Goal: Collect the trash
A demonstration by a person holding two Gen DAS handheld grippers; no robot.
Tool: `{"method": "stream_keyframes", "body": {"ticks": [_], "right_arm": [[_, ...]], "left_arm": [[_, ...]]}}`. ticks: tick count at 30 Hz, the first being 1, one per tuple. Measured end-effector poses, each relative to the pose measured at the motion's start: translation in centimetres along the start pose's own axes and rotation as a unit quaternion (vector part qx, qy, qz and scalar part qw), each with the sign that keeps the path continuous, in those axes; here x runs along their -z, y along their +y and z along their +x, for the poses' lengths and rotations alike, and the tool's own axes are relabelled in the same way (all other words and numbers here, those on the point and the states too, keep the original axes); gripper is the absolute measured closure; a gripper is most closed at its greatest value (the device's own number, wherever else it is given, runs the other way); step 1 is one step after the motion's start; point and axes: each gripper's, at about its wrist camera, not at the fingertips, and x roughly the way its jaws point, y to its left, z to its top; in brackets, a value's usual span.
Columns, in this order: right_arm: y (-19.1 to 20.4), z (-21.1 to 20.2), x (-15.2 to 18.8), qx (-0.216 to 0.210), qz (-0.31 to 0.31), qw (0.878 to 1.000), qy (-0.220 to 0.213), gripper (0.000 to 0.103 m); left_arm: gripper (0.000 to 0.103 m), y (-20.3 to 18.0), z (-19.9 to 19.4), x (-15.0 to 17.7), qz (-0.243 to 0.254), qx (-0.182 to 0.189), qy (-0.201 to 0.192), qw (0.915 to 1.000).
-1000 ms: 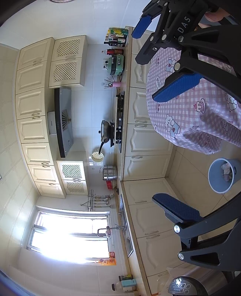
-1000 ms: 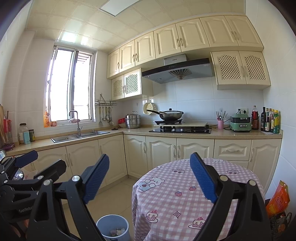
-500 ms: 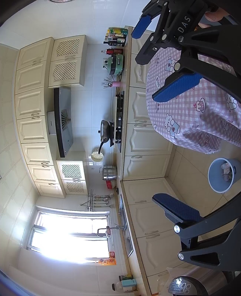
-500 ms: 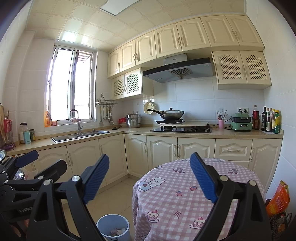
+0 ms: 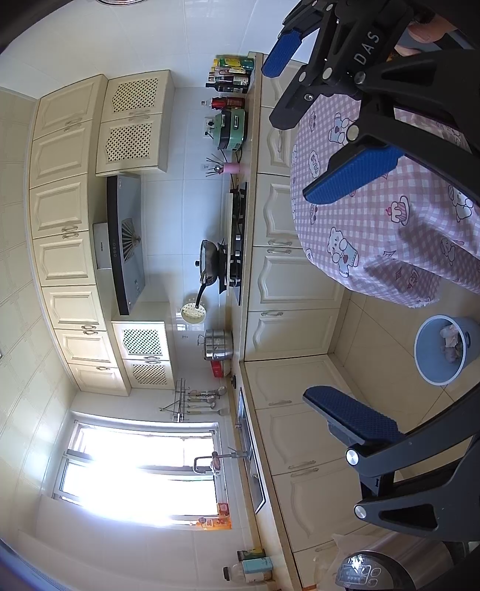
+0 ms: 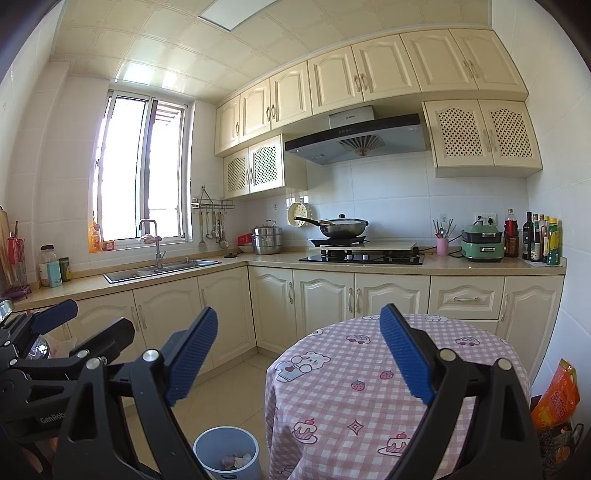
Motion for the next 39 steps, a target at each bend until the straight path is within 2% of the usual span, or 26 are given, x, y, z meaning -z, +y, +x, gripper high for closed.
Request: {"method": "stream_keyframes", "body": {"ticks": [39], "right_arm": [[0.19,-0.02,0.19,-0.001,0.001,1.000,0.003,0.015]], "left_arm": [[0.008,0.35,0.50,0.12,-0.001,0.000,0.006,1.0000]]}}
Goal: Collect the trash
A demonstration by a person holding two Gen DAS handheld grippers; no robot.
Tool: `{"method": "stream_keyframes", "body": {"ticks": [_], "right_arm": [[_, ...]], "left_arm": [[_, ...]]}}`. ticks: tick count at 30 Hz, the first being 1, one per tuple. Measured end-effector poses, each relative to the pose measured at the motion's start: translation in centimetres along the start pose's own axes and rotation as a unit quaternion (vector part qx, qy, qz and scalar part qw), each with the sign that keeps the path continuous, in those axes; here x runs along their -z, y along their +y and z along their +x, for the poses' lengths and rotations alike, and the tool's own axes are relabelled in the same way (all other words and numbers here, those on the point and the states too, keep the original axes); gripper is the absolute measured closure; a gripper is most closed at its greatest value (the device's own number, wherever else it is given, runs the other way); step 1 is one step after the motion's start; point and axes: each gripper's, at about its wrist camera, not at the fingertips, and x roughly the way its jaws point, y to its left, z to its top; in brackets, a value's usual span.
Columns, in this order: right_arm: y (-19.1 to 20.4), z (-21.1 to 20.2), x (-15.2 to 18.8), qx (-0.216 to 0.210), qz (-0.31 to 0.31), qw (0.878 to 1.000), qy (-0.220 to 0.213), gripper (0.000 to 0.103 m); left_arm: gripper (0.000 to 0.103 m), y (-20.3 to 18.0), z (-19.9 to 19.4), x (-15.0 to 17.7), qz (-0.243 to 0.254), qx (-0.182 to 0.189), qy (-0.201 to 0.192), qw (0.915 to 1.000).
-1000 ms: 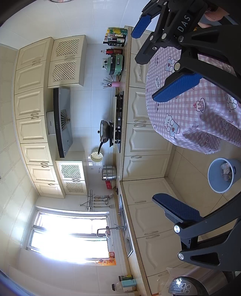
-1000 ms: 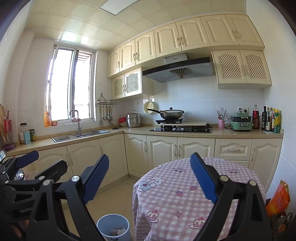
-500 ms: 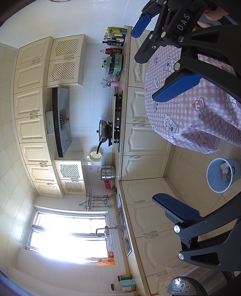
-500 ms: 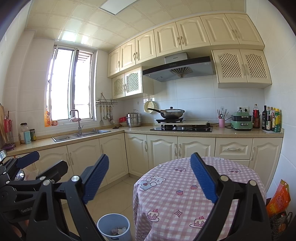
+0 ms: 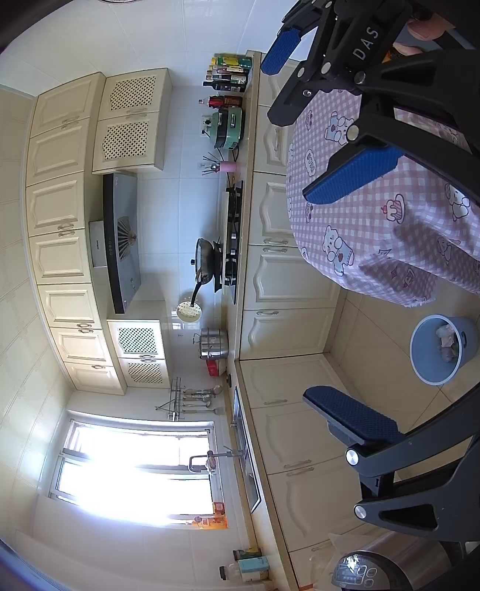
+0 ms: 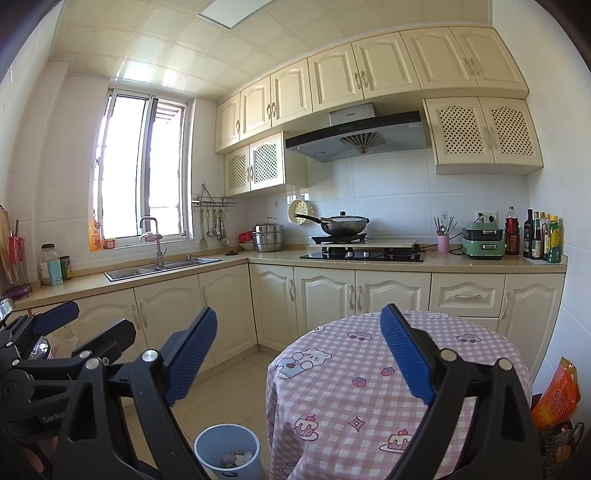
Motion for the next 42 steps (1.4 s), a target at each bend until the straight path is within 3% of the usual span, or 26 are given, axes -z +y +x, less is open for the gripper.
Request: {"method": "stream_keyframes", "body": {"ticks": [42], "right_arm": [[-0.11,0.29,0.58,-0.003,0.001,1.000,0.004,0.014]], "left_arm": [[0.008,0.56,0.09,1.01,0.000,-0.003,0.003,1.0000]]}}
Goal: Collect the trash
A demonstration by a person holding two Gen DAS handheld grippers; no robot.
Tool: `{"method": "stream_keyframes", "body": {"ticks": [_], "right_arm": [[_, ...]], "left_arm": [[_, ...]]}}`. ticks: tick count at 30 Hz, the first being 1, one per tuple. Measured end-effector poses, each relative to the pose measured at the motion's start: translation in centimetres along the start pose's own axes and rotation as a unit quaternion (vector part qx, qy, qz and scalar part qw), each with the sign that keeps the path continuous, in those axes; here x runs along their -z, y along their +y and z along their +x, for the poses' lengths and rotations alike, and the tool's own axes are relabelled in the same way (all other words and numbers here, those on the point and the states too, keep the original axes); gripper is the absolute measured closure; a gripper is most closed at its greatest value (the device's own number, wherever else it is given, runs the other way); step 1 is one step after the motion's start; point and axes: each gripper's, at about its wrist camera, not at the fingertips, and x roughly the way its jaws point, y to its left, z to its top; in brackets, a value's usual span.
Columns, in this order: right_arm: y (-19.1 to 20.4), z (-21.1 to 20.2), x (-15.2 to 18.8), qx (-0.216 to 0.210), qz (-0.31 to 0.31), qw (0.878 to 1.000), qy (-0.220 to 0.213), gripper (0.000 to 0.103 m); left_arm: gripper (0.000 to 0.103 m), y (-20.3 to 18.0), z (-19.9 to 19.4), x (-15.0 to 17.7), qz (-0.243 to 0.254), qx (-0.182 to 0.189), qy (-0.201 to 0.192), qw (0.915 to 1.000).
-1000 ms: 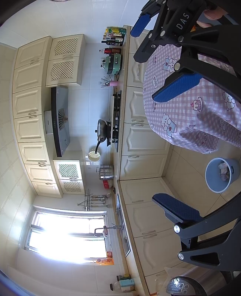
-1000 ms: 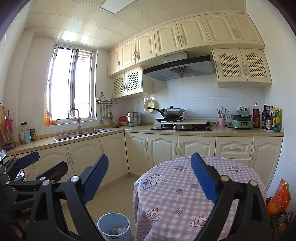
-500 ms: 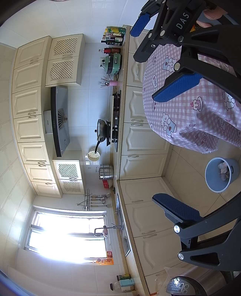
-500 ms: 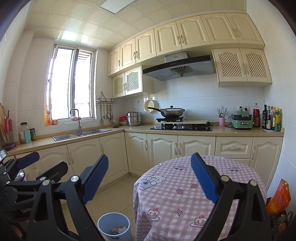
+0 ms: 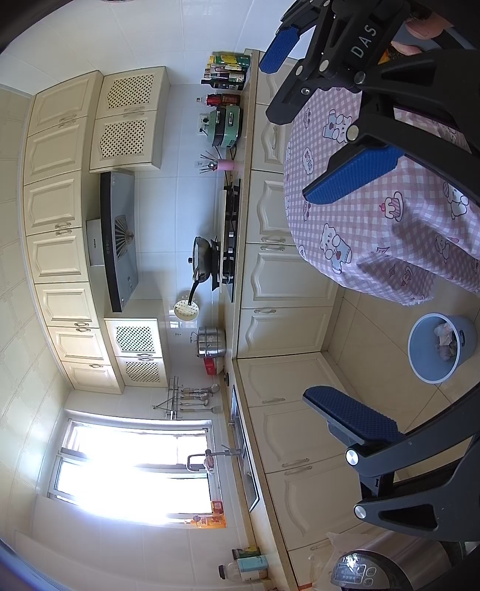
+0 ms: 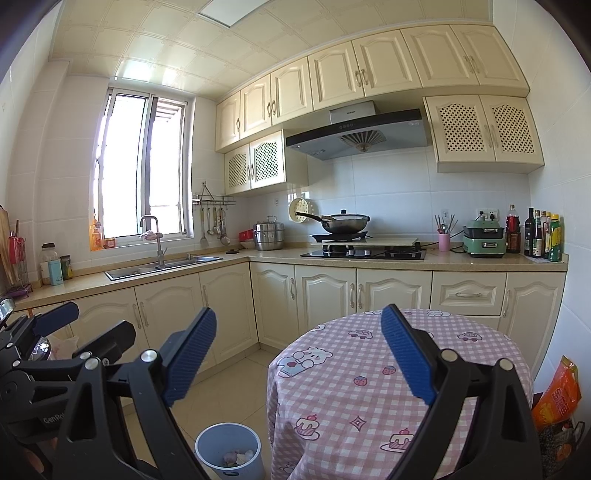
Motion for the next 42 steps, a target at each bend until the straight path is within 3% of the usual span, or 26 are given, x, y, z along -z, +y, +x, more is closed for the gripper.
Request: {"method": "stream_keyframes", "body": {"ticks": [42], "right_arm": [[-0.47,0.92,0.52,-0.004,-0.001,1.000,0.011,0.014]], "left_arm": [[0.008,0.79,0.46,0.19,-0.001,-0.004,0.022,0.9998]]}}
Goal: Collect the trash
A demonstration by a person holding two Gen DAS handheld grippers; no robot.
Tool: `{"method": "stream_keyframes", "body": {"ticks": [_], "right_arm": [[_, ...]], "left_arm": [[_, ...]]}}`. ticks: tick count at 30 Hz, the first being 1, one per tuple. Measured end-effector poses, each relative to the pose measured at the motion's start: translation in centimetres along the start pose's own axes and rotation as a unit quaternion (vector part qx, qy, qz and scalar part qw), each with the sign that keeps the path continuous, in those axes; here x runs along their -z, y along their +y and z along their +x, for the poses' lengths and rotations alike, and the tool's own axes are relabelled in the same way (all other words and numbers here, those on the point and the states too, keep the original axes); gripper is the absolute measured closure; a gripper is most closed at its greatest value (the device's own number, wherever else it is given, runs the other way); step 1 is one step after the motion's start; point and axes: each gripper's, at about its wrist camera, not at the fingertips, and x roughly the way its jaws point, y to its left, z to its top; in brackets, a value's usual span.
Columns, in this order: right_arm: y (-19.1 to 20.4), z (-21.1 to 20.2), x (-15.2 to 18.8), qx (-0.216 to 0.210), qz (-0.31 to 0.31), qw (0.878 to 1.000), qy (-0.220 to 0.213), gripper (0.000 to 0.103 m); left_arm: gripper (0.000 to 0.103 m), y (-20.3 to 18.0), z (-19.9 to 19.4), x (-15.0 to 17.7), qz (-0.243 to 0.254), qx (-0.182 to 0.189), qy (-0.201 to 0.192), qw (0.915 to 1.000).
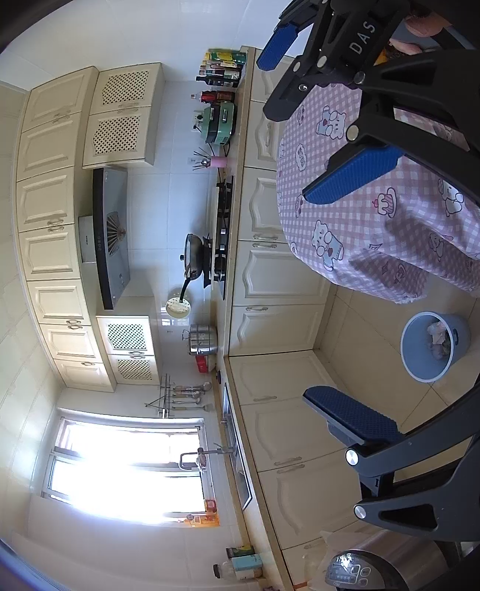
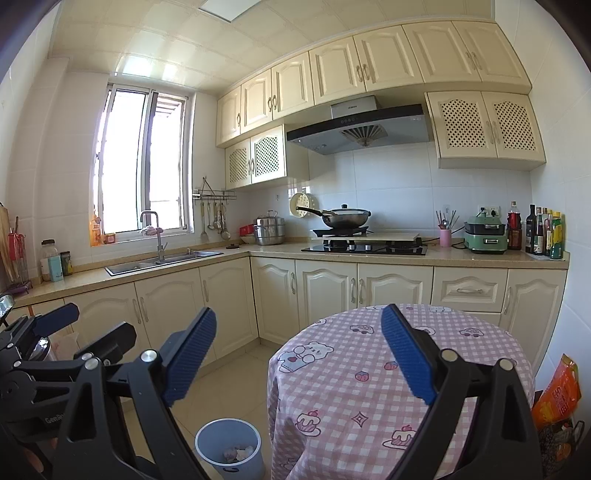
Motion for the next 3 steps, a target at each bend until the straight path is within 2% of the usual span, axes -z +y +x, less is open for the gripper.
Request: {"method": "stream_keyframes", "body": {"ticks": [3], "right_arm": [[-0.29,0.30,-0.13,0.000,0.000,1.000,0.003,0.014]], "left_arm": [[0.008,-0.21,0.30,-0.08,0.001,-0.004,0.006,1.0000]]}}
